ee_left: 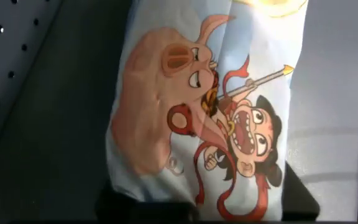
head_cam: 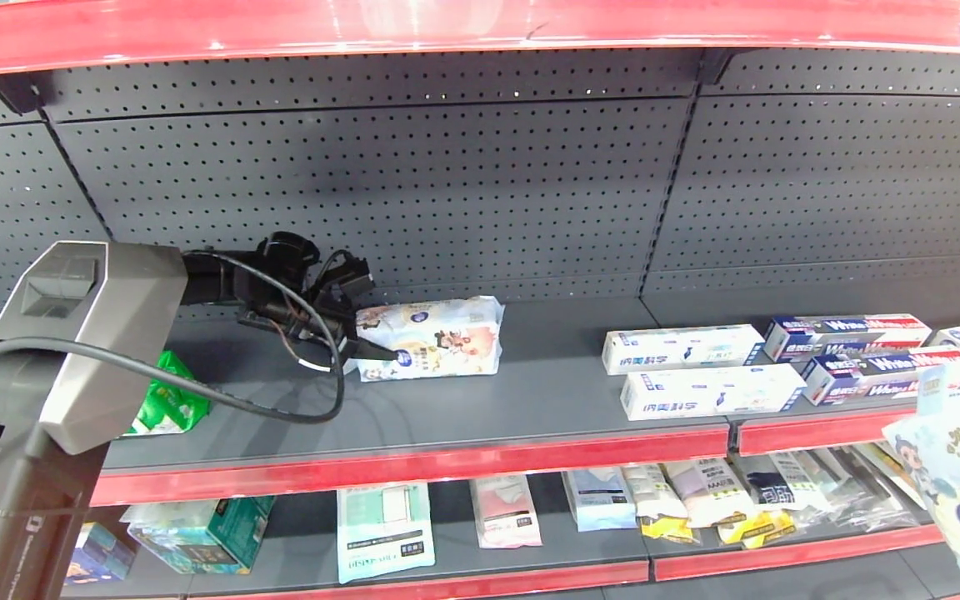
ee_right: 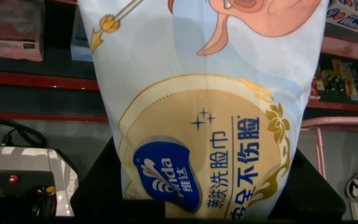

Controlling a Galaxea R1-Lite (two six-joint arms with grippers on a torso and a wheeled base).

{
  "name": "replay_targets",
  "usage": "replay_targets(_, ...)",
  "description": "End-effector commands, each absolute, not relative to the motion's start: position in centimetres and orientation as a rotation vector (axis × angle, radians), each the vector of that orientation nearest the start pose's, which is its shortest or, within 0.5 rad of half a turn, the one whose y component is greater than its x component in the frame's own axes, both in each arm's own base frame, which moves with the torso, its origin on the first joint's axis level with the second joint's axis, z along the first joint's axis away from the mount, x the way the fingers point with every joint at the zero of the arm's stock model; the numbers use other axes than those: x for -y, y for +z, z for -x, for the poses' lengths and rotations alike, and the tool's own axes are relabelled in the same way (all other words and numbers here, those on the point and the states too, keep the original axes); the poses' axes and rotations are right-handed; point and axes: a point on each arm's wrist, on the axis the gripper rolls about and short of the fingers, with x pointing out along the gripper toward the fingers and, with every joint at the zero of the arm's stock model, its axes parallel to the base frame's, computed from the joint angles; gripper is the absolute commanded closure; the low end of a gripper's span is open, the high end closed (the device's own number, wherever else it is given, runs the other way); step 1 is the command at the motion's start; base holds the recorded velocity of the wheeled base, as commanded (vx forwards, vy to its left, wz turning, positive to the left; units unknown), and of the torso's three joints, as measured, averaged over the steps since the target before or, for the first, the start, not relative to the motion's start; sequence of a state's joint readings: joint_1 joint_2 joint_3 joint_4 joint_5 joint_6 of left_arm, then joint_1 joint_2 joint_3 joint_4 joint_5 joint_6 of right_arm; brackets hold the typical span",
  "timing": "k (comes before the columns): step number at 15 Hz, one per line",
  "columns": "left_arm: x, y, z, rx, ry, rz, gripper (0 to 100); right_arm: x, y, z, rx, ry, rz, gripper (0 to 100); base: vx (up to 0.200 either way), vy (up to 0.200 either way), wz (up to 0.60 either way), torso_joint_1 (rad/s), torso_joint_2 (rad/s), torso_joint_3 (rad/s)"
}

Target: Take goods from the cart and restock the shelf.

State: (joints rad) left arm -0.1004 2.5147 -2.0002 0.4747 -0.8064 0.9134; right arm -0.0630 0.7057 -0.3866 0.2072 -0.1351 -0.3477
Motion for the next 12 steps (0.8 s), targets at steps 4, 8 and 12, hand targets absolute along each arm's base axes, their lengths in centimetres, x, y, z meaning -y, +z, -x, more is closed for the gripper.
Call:
replay_targets(4,6.1,9.2,-47.0,-0.524,-1.188,-0.436,100,0.6,16.0,-4.9,-0.554,-0.100,0.358,100,0.000,0.000,0.00,0.000,0.00,0.000)
replay_targets(8,3.6,11.3,-46.3,-0.459,-1.203,-0.442,100,0.6,16.0,-5.0,-0.557,-0.099,0.358,100,0.000,0.000,0.00,0.000,0.00,0.000)
replay_targets(12,2.7,14.9,-44.5,-0.400,-1.175,-0.484,100,0.6,15.8,-5.0,-0.564,-0.098,0.358,100,0.000,0.000,0.00,0.000,0.00,0.000)
